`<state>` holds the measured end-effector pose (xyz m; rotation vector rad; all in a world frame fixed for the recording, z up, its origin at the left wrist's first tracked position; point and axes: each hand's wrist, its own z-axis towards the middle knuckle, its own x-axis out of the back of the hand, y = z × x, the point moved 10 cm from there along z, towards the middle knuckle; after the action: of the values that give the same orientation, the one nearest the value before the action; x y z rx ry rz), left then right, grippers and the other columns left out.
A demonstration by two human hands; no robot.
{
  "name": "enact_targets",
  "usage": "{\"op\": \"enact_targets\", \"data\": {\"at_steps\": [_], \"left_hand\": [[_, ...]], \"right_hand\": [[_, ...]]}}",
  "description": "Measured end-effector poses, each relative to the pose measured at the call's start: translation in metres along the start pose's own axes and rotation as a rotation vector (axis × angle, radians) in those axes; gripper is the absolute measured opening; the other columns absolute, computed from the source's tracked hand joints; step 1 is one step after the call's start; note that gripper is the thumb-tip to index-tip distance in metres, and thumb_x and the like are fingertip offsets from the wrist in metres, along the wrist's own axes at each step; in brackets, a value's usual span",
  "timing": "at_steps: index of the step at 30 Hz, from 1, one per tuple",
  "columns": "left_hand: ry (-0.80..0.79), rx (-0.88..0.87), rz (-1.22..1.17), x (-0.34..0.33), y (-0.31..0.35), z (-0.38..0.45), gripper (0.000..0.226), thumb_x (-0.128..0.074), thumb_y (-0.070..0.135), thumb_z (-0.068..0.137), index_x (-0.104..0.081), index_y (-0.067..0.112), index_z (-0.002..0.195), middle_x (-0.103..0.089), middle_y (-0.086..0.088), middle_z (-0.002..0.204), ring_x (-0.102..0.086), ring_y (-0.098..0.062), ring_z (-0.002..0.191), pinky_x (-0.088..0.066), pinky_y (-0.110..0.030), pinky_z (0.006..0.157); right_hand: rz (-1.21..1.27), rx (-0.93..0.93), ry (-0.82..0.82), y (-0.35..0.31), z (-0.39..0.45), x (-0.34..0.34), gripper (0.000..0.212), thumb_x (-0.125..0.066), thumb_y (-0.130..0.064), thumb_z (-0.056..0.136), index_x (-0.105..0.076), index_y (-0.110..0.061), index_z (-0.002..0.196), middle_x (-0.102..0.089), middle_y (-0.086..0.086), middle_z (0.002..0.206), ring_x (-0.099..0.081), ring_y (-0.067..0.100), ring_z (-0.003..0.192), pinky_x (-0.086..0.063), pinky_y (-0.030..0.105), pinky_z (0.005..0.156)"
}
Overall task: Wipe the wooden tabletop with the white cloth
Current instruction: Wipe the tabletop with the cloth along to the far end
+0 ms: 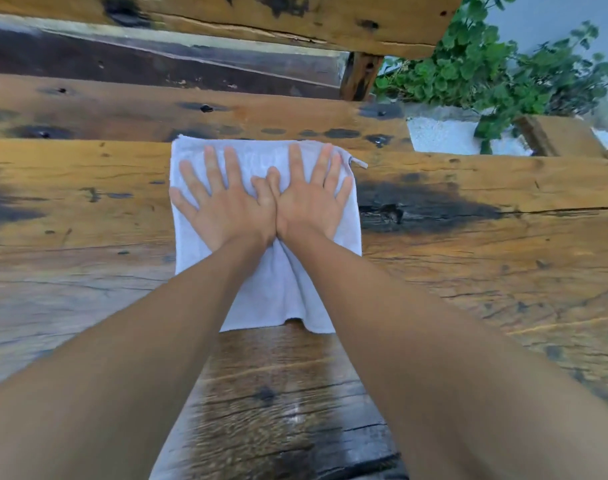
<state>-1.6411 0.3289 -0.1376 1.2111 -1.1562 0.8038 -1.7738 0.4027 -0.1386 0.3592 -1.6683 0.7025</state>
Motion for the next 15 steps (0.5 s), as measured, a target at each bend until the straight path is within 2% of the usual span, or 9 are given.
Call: {"op": "enact_targets", "data": {"at_steps": [5,10,15], "left_hand": [[0.006,-0.016,-0.004,0.003,0.018,0.024,0.068,-0.014,0.055,0.096,-0.012,0.032,0.16,-0.002,0.007,0.17,0.008,-0.032,0.155,0.006,-0.059,0.121],[0.017,-0.044,-0.012,0.005,0.021,0.019,0.069,-0.011,0.057,0.096,-0.011,0.03,0.16,-0.002,0.006,0.17,0.007,-0.031,0.155,0.007,-0.057,0.122],[-0.003,-0.091,-0.019,0.002,0.014,-0.016,0.067,-0.01,0.056,0.098,-0.008,0.032,0.16,-0.001,0.008,0.17,0.008,-0.027,0.156,0.006,-0.05,0.124]], "right_hand": [[-0.029,0.004,0.006,-0.004,0.027,0.004,0.06,-0.014,-0.062,0.103,-0.009,-0.042,0.16,0.007,0.01,0.171,0.014,0.027,0.156,0.011,0.055,0.123],[-0.063,0.069,-0.012,-0.009,0.019,0.01,0.061,-0.01,-0.058,0.105,-0.002,-0.037,0.161,0.01,0.014,0.17,0.015,0.029,0.156,0.01,0.054,0.124],[-0.118,0.202,-0.053,0.0,-0.015,0.008,0.066,-0.022,-0.052,0.106,0.006,-0.031,0.162,0.015,0.014,0.169,0.016,0.03,0.156,0.008,0.05,0.125]]}}
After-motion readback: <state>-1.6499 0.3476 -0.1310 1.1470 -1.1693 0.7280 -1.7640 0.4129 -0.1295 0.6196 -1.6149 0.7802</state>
